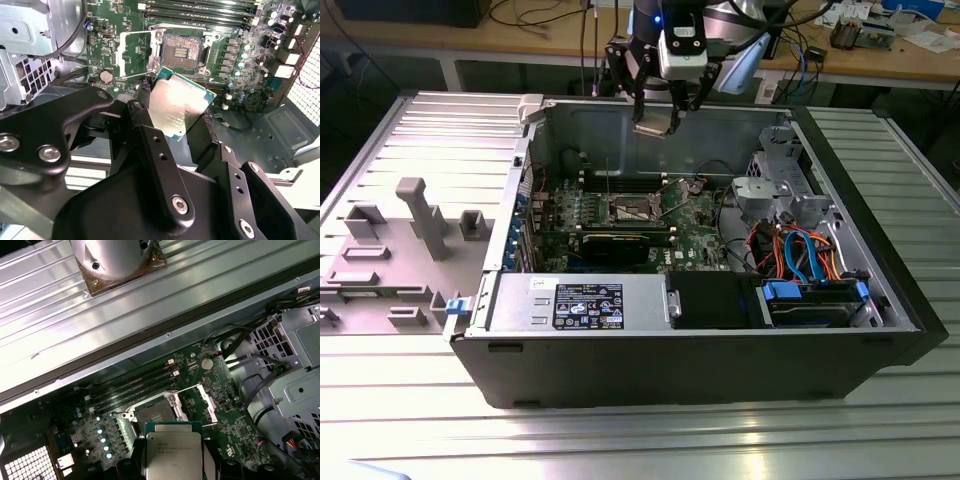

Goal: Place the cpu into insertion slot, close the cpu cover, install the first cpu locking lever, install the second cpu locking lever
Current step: 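Place the cpu into insertion slot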

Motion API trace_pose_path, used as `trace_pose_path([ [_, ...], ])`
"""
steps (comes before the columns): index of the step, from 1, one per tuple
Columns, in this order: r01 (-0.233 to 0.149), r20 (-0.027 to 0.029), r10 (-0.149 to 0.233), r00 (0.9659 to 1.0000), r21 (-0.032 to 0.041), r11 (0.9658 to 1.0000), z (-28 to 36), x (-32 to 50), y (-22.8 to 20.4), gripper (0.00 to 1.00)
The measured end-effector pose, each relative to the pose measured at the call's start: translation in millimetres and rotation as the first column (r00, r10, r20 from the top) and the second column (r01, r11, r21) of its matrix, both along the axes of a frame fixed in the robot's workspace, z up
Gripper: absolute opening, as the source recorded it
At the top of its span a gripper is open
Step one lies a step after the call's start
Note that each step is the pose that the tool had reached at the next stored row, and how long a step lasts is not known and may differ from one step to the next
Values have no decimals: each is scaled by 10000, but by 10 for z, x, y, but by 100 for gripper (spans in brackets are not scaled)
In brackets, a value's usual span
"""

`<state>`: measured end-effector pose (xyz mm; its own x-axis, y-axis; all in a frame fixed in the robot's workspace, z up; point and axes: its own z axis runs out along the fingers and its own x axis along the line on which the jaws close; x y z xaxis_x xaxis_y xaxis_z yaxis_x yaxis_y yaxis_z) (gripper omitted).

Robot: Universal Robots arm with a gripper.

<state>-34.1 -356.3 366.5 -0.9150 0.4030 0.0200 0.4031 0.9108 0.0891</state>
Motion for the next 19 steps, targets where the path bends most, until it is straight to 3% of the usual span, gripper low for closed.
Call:
trace_pose_path([
  [11,638,0,-638,9980,0,9980,-7,-35,0,54],
  [19,1144,0,-1144,9934,0,9934,-12,-74,0,54],
])
